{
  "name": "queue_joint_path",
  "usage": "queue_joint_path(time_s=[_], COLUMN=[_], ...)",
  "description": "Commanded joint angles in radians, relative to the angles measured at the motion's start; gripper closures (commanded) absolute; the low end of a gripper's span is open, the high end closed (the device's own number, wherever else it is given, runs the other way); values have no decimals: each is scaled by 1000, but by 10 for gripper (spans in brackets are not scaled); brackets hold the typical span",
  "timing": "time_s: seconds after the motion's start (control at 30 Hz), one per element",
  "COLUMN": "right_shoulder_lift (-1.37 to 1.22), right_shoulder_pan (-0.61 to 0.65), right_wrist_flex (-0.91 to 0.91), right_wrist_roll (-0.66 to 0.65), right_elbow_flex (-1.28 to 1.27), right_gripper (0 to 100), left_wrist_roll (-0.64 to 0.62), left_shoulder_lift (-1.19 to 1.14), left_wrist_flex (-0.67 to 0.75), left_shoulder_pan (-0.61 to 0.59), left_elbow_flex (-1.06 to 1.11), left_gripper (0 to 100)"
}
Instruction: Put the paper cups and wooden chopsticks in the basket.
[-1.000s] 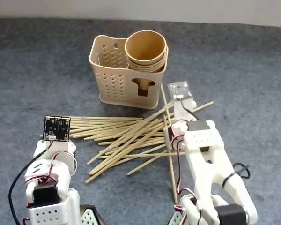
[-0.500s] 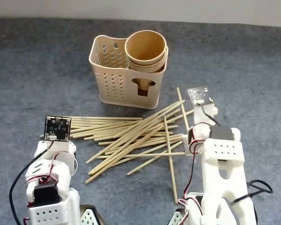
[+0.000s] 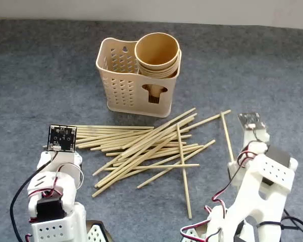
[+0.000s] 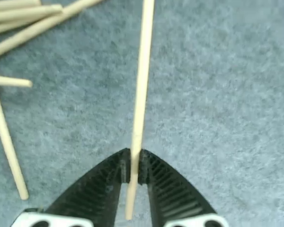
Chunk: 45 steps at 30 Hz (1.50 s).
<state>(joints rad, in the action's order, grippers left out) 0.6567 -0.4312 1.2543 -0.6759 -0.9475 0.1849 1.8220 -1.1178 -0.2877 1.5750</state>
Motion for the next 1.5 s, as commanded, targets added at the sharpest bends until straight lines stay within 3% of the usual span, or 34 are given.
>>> queue_joint_path(time_s=[0.0, 0.1, 0.27, 0.47, 0.67, 0.8, 1.13, 1.47], right_shoulder_lift=[38, 38, 38, 25, 22, -74, -538, -782], right_shoulder_pan=[-33, -33, -16, 222, 386, 394, 367, 309], right_wrist_flex=[124, 174, 177, 150, -74, -177, -183, -182], right_wrist_roll=[-34, -29, -20, 166, 241, 281, 288, 284], right_elbow_flex=[-1, 45, 143, 232, 234, 234, 481, 680], right_gripper=[932, 853, 850, 851, 889, 901, 899, 899], left_wrist_roll=[6, 6, 6, 8, 8, 8, 8, 8], left_shoulder_lift=[8, 8, 8, 8, 8, 8, 8, 8], left_wrist_flex=[18, 18, 18, 18, 20, 20, 20, 20], left_shoulder_pan=[-13, -13, -15, -15, -15, -15, -15, -13], left_elbow_flex=[-4, -4, -4, -4, -2, -2, -2, -2], left_gripper=[995, 995, 995, 995, 995, 995, 995, 995])
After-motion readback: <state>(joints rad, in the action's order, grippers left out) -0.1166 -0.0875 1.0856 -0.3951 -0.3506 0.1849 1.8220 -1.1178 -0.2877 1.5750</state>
